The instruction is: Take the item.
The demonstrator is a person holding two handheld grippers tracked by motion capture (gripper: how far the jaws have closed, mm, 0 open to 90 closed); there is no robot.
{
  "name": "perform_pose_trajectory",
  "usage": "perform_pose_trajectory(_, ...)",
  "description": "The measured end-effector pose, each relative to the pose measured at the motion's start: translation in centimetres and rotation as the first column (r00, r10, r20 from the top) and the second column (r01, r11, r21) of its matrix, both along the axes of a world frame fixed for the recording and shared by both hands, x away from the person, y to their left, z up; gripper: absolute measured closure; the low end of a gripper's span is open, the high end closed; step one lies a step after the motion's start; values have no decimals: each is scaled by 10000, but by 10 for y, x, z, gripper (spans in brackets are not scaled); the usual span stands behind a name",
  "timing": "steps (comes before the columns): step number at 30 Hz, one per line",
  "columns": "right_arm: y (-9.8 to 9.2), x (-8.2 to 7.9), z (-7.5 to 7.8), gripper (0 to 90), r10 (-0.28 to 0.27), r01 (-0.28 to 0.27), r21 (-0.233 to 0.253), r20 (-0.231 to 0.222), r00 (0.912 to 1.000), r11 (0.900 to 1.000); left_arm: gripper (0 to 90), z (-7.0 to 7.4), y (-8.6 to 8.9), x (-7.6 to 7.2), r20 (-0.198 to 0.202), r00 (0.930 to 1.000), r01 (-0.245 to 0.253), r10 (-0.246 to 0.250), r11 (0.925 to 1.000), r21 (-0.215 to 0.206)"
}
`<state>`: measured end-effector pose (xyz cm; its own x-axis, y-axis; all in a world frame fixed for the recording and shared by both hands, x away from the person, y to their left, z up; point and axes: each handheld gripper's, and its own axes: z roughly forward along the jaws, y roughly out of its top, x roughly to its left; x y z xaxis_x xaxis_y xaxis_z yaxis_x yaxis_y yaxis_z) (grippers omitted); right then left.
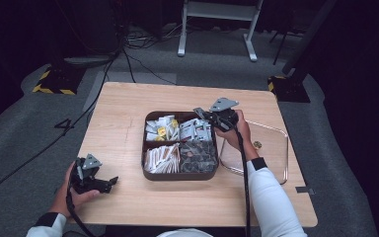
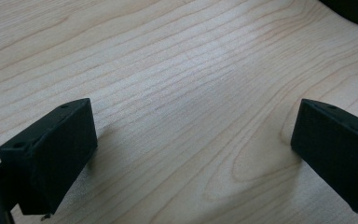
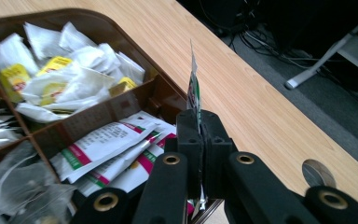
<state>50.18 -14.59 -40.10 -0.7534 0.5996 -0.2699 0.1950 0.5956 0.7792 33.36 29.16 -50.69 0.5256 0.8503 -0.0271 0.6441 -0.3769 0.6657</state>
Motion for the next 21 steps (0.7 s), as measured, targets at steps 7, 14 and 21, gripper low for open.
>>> perform_pose_trajectory(7,-15,-11,3,889,119,-110,779,-108,9999,9969,5,0,0,0,-4,10000,8,-8,10000,20)
perform_pose_trajectory(14,-29,-20,6,889,176,-162,1205,-103,9998,9926,4,0,0,0,-46,10000,20,-20,10000,24)
perform_pose_trajectory(21,-34,-31,12,889,468,-449,1598,-84,9989,9861,4,0,0,0,-5,10000,24,-24,10000,47)
